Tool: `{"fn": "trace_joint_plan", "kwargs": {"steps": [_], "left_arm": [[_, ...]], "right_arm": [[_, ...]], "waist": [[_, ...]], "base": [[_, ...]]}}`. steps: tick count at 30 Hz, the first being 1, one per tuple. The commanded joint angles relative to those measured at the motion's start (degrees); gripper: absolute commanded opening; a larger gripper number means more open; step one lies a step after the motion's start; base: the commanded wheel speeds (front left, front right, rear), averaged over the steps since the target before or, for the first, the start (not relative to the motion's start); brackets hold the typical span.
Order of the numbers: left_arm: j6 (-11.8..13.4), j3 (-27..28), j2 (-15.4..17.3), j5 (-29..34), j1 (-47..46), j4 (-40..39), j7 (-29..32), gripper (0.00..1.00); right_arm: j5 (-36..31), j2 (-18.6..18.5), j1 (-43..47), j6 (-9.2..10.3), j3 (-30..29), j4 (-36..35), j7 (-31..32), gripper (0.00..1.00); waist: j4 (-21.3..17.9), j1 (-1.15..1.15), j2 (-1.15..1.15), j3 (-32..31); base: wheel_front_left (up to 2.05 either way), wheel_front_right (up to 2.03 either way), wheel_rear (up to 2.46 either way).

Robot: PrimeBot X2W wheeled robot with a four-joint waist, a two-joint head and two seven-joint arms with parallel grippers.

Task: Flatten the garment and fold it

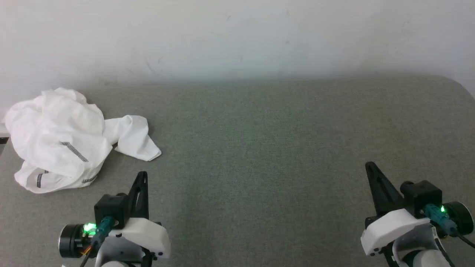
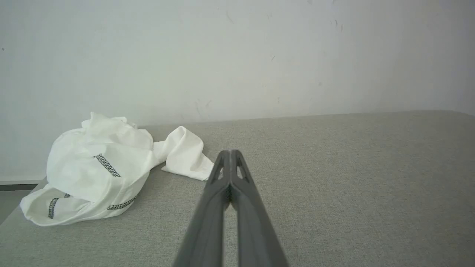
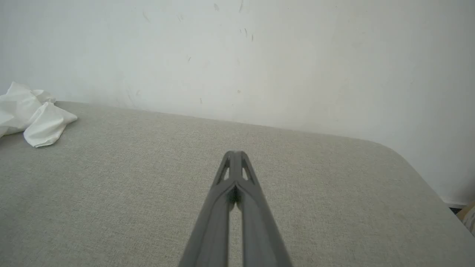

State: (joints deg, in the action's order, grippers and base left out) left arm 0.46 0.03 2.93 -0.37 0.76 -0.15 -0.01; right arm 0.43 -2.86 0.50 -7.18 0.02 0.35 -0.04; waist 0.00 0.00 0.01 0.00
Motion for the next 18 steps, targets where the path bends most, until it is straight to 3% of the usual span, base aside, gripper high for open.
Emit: {"fn": "trace_joint_plan", "kwargs": {"steps": [1, 18], "left_arm": [[-0.5, 0.0, -0.1, 0.4, -0.8, 0.1, 0.0, 0.0], [-0.5, 0.0, -0.1, 0.4, -0.8, 0.1, 0.0, 0.0]], "right_arm": [[-0.4, 0.0, -0.5, -0.31, 0.0, -0.3, 0.0, 0.0], [-0.4, 0.0, -0.5, -0.31, 0.0, -0.3, 0.0, 0.0]], "waist": [[0.0, 0.0, -0.01, 0.0], [0.0, 0.0, -0.01, 0.0]], "base": [[0.0, 0.0, 0.0], [0.0, 0.0, 0.0]]}}
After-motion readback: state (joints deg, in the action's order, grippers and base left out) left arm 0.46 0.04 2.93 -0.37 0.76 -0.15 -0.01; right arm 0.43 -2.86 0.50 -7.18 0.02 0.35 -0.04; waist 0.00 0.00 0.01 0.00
